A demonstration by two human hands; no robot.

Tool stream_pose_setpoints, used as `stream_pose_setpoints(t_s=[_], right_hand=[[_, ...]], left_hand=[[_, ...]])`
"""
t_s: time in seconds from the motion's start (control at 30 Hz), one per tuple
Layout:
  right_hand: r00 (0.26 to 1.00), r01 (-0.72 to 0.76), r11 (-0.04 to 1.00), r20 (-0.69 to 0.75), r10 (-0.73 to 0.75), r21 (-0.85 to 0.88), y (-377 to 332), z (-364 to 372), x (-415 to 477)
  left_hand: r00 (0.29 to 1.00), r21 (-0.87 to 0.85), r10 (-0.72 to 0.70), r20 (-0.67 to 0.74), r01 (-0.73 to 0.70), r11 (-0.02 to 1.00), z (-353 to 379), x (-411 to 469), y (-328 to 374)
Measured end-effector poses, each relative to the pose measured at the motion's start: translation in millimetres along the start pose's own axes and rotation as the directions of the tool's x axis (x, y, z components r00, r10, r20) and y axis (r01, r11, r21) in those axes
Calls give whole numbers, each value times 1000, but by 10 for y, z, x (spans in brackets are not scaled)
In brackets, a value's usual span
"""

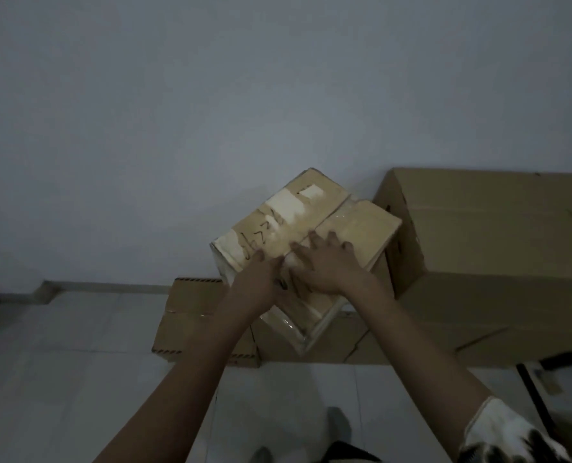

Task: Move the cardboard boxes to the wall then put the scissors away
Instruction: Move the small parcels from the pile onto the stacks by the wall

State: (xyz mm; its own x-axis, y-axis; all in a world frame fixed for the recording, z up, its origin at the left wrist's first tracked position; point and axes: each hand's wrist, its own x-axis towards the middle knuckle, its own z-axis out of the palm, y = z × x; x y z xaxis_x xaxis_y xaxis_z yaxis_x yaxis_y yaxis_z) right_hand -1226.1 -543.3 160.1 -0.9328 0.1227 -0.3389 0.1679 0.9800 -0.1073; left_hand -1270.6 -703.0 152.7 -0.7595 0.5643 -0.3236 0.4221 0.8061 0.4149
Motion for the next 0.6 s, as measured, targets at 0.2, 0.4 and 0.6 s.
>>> stream_pose_setpoints(t_s=[0.2,0.4,0.6], right_hand=[[996,-78,996,36,77,35,-206,169,-190],[991,-128,992,25,128,3,-314,303,-260],[988,-150,989,20,150,-12,-361,347,-239]], left_hand=[[986,-10,131,102,-131,991,-102,-118,-133],[987,92,156,25,-158,983,-170,-256,-455],[969,574,192,-153,-71,816,-107,-182,-673]])
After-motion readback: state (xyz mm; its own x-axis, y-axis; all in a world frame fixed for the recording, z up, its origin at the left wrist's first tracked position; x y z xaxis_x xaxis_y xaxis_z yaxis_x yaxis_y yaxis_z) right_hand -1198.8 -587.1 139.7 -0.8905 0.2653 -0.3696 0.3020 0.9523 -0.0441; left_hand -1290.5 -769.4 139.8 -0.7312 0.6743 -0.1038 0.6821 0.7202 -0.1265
